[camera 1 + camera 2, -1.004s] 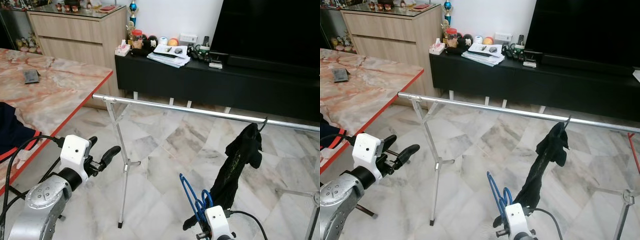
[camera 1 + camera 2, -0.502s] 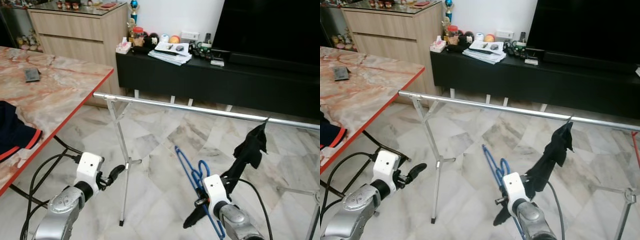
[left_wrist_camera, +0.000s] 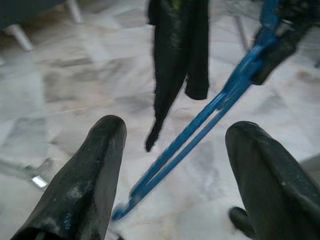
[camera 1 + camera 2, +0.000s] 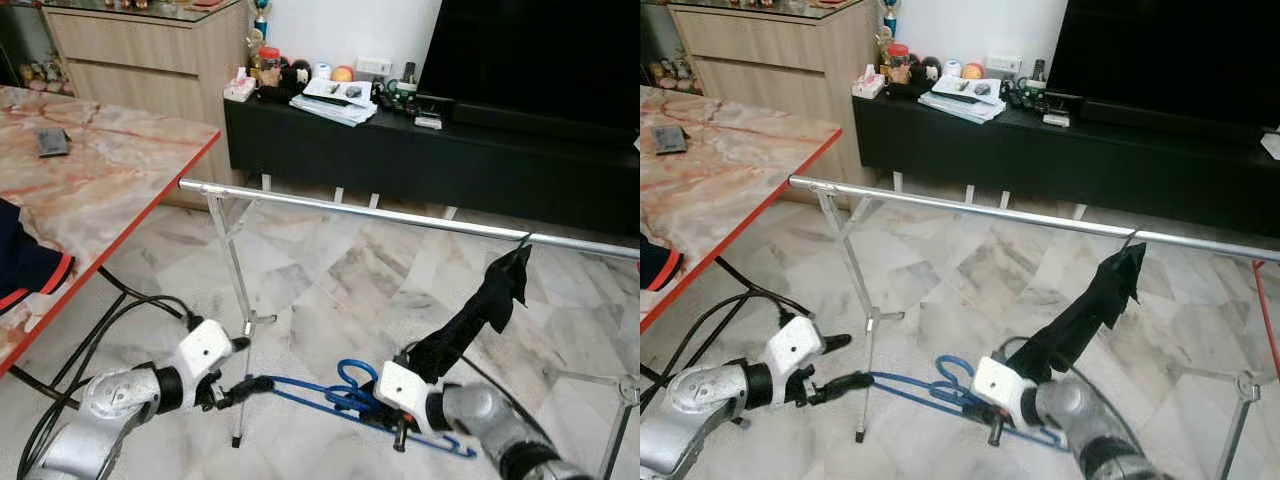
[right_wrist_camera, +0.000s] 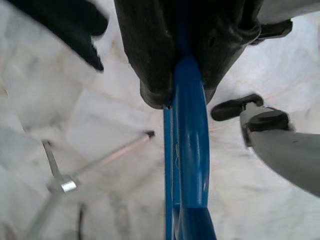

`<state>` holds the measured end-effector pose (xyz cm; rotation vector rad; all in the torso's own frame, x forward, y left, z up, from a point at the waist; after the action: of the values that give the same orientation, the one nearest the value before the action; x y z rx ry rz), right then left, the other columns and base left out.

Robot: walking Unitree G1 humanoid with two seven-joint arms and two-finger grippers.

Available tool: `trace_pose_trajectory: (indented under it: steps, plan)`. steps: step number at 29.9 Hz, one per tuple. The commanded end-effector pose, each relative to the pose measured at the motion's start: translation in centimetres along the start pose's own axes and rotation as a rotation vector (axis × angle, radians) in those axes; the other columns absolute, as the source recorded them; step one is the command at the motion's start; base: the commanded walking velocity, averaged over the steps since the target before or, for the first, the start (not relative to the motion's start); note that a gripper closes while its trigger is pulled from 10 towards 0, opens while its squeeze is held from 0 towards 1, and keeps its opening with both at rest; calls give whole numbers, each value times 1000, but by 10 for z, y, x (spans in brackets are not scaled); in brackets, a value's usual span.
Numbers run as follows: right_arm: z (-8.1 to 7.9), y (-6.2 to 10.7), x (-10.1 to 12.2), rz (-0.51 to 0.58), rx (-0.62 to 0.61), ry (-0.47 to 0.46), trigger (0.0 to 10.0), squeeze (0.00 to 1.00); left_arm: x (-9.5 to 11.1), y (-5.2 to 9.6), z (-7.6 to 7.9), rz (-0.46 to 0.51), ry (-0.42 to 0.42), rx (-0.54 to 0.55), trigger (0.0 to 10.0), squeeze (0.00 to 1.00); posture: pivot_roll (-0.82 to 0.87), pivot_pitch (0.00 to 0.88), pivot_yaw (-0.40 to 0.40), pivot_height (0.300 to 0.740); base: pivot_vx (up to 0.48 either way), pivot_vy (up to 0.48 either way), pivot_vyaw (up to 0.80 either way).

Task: Hang hanger

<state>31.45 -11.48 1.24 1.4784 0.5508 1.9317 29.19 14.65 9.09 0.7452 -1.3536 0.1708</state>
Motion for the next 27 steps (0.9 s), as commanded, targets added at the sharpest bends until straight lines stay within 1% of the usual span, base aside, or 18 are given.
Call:
trace_pose_trajectory:
  steps: [1, 3, 7, 8, 12, 14, 18, 21, 25, 27]
  plan:
    - [1, 2, 5, 5, 45, 54, 10000, 0, 6, -3, 6, -15, -8, -63, 10000, 0, 137, 41, -127, 740, 0, 0, 0]
    - [5, 1, 14, 33, 50, 77, 10000, 0, 8, -7, 12, -14, 4, -108, 10000, 0, 133, 38, -127, 740, 0, 0, 0]
    - [6, 0, 19, 51, 67, 87, 10000, 0, 9, -11, 14, -21, 3, -124, 10000, 0, 135, 38, -126, 740, 0, 0, 0]
    - [6, -1, 24, 77, 77, 102, 10000, 0, 9, -13, 15, -28, 1, -136, 10000, 0, 132, 37, -126, 740, 0, 0, 0]
    - [7, -10, 36, 125, 44, 113, 10000, 0, 11, -18, 18, -31, 30, -172, 10000, 0, 140, 39, -125, 740, 0, 0, 0]
    - [7, -14, 42, 149, 36, 106, 10000, 0, 11, -20, 19, -40, 22, -178, 10000, 0, 145, 40, -127, 740, 0, 0, 0]
    - [9, -16, 47, 165, 27, 111, 10000, 0, 11, -21, 20, -46, 27, -186, 10000, 0, 148, 41, -125, 740, 0, 0, 0]
    - [12, -17, 56, 195, 35, 119, 10000, 0, 10, -20, 20, -59, 31, -194, 10000, 0, 159, 44, -125, 740, 0, 0, 0]
    - [19, -15, 62, 212, 31, 122, 10000, 0, 8, -19, 20, -88, 29, -208, 10000, 0, 159, 44, -124, 740, 0, 0, 0]
    - [23, -13, 67, 237, 27, 113, 10000, 0, 8, -19, 20, -89, 33, -212, 10000, 0, 157, 43, -125, 740, 0, 0, 0]
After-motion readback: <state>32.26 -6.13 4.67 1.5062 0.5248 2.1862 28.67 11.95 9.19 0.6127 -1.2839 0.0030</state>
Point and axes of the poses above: a point about 5 cm out from each wrist's last joint towards the gripper, its own y axis pointing back from the gripper into the wrist, its own x axis along the axis of the wrist's last joint, z = x × y, the point moved 4 cm from there along -y, pointing out of the wrist towards the gripper, and after that the axes turned 14 degrees about y, right-handed, at the moved point
